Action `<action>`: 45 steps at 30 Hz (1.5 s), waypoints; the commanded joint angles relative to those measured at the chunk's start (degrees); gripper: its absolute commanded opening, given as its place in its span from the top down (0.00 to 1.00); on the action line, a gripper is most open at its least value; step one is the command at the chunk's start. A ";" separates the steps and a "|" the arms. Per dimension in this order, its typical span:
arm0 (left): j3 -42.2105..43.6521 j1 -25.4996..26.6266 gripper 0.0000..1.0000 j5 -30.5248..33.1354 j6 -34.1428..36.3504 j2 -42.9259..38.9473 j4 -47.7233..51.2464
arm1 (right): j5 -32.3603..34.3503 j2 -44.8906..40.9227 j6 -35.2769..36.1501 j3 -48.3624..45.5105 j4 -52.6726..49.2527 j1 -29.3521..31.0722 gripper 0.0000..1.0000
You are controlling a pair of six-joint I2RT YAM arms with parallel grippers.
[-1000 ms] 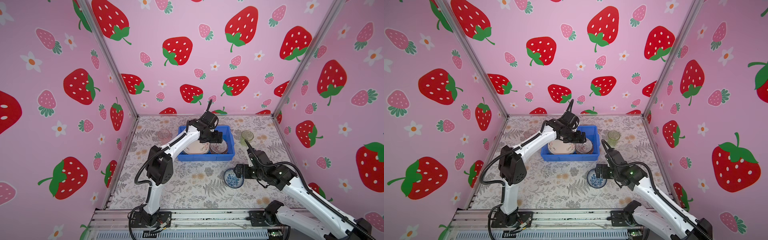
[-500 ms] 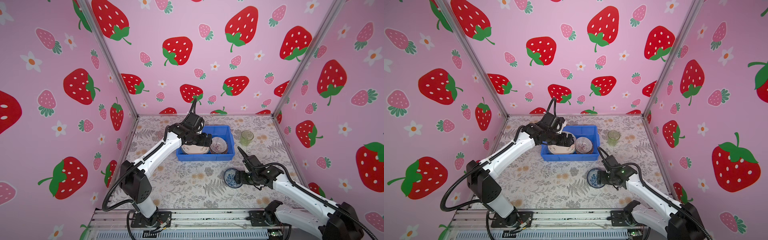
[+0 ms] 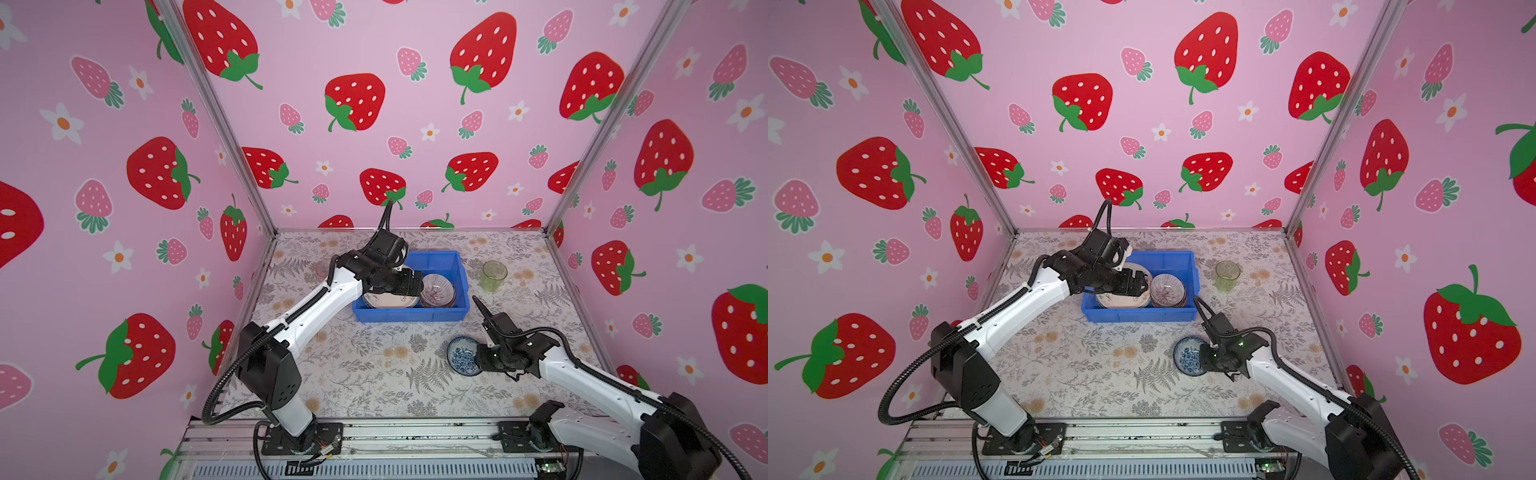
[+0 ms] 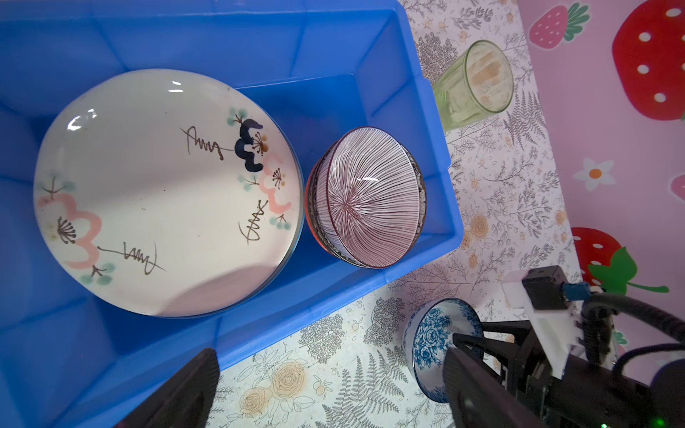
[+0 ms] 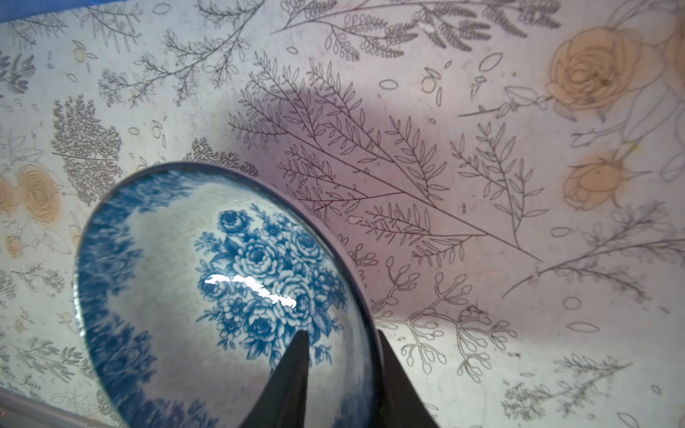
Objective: Place the mixed dishes into the plastic bin
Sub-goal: 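Open and withdraw the left gripper while the right pinches the blue-white bowl rim, then swing the left gripper to grip the blue-white bowl rim beside the right gripper, then lift the blue-white floral bowl off the table with both grippers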
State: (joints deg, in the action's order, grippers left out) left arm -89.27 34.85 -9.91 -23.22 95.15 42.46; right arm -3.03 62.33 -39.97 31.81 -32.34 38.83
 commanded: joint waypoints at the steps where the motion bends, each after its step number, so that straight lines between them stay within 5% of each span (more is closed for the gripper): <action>1: 0.69 0.39 0.03 -0.46 -1.70 0.64 -1.63 | 0.21 1.01 1.00 0.09 0.48 -0.24 0.71; 17: 0.80 0.45 0.01 -0.57 -3.75 1.35 -1.98 | 2.52 3.10 4.55 6.29 -4.70 -0.33 0.94; 21: 2.62 3.02 0.00 7.23 -6.64 0.17 2.71 | 1.26 2.67 5.69 9.96 -6.51 -0.33 0.95; 34: 15.38 15.99 0.00 13.20 -21.33 -8.32 -0.90 | -1.13 7.52 9.64 23.22 -10.61 0.48 0.95; 45: 17.02 19.23 0.20 14.61 -24.72 -8.10 -2.03 | -1.72 12.31 9.38 28.51 -9.23 5.47 0.95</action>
State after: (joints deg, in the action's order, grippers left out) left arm -72.90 53.80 2.48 -46.11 87.22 40.47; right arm -3.66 74.28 -31.20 57.58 -42.44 43.44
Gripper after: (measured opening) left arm 0.808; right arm 0.101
